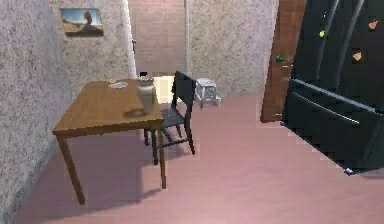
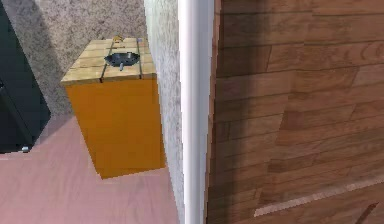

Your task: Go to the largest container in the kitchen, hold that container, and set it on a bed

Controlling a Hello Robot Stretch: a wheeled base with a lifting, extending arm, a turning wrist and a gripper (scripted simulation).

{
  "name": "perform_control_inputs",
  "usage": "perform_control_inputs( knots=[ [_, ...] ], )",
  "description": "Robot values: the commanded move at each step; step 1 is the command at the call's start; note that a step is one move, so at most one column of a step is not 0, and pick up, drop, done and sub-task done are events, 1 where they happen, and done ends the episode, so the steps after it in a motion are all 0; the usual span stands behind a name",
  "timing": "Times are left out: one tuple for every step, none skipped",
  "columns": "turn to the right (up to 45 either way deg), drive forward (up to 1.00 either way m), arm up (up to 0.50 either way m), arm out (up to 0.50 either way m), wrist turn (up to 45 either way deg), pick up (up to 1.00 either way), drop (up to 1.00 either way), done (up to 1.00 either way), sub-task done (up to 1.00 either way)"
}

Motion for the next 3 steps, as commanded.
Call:
perform_control_inputs(
  knots=[
    [9.0,0.00,0.00,0.00,0.0,0.00,0.00,0.00,0.00],
    [0.0,0.05,0.00,0.00,0.0,0.00,0.00,0.00,0.00],
    [3.0,0.00,0.00,0.00,0.0,0.00,0.00,0.00,0.00]
  ],
)
